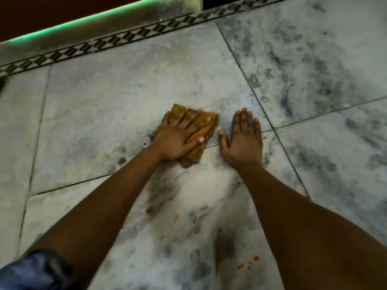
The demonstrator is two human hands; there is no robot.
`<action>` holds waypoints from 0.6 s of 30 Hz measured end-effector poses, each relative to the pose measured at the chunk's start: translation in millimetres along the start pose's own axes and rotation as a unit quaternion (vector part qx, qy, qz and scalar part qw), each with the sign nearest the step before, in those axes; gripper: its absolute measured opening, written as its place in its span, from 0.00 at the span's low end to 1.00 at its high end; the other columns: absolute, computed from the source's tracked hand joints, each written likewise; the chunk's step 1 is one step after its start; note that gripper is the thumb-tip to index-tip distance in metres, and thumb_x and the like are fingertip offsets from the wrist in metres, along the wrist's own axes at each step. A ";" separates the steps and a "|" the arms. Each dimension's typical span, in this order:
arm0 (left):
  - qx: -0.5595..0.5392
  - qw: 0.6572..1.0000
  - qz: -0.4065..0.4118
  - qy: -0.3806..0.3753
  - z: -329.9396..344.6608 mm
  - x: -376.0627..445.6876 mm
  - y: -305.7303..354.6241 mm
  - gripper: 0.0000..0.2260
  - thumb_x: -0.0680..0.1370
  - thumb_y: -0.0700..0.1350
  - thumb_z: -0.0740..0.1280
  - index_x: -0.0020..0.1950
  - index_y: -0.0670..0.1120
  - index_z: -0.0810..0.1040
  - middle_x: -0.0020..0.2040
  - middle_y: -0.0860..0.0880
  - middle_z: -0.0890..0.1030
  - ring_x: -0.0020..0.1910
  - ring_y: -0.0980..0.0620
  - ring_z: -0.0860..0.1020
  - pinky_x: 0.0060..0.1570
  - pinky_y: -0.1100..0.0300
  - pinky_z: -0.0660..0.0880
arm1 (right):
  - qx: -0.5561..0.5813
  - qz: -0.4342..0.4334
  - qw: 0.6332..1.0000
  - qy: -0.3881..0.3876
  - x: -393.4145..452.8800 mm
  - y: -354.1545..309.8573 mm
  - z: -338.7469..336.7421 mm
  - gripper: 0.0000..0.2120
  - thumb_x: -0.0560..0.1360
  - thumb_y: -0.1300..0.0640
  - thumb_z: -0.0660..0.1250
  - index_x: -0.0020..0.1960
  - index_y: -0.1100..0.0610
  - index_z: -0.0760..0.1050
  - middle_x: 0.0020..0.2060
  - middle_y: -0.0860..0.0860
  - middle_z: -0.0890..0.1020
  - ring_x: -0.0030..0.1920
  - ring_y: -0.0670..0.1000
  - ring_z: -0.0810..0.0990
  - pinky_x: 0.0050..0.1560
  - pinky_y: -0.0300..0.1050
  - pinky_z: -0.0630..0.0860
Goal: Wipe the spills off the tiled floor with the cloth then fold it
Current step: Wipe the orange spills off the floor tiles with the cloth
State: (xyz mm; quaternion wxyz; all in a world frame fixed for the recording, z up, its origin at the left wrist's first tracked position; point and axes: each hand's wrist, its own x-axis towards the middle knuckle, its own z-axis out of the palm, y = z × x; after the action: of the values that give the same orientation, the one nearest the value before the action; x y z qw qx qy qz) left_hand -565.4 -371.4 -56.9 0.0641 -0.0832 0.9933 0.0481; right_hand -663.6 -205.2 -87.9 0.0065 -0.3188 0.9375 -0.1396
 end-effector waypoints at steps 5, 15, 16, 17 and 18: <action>-0.050 0.976 -0.201 -0.069 -11.2 -47.2 -54.5 0.37 0.70 0.74 0.49 0.74 0.63 0.43 0.78 0.54 0.44 0.76 0.47 0.45 0.70 0.37 0.51 | -0.020 0.007 0.998 -0.056 -2.3 -0.3 -7.4 0.35 0.78 0.40 0.43 0.76 0.62 0.45 0.76 0.59 0.47 0.76 0.55 0.44 0.73 0.48 0.38; -0.061 0.970 -0.232 -0.027 -34.1 -91.7 -9.5 0.28 0.73 0.52 0.67 0.72 0.57 0.62 0.68 0.47 0.69 0.64 0.40 0.67 0.53 0.49 0.71 | -0.017 -0.042 0.988 -0.149 -32.4 -3.1 -44.5 0.28 0.81 0.44 0.42 0.77 0.57 0.47 0.77 0.55 0.48 0.76 0.52 0.45 0.75 0.48 0.41; -0.087 0.966 -0.242 -0.018 -40.0 -102.2 -9.0 0.27 0.73 0.51 0.67 0.71 0.57 0.65 0.66 0.47 0.72 0.62 0.40 0.70 0.52 0.50 0.72 | -0.015 -0.054 0.987 -0.150 -42.9 -11.2 -46.5 0.29 0.80 0.43 0.41 0.77 0.57 0.47 0.77 0.55 0.48 0.76 0.52 0.45 0.74 0.48 0.41; -0.130 0.960 -0.247 -0.009 -46.1 -110.3 -9.0 0.26 0.72 0.50 0.68 0.70 0.56 0.67 0.64 0.46 0.75 0.61 0.41 0.72 0.52 0.51 0.73 | -0.013 -0.065 0.986 -0.150 -52.8 -17.4 -47.1 0.29 0.80 0.43 0.41 0.77 0.57 0.47 0.77 0.55 0.48 0.76 0.52 0.45 0.74 0.47 0.41; -0.179 0.951 -0.253 0.000 -55.2 -120.3 -7.7 0.25 0.71 0.50 0.69 0.68 0.55 0.69 0.62 0.46 0.77 0.61 0.42 0.73 0.53 0.52 0.73 | -0.010 -0.075 0.986 -0.150 -62.7 -24.1 -47.9 0.30 0.79 0.42 0.40 0.77 0.57 0.47 0.77 0.55 0.48 0.76 0.52 0.45 0.74 0.47 0.41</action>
State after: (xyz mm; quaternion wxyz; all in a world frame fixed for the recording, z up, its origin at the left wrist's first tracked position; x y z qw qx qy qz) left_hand -453.1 -365.7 13.2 0.0581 -0.3416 0.9149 0.2069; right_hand -604.1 -173.5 -40.2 0.1332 -0.4058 0.9006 -0.0812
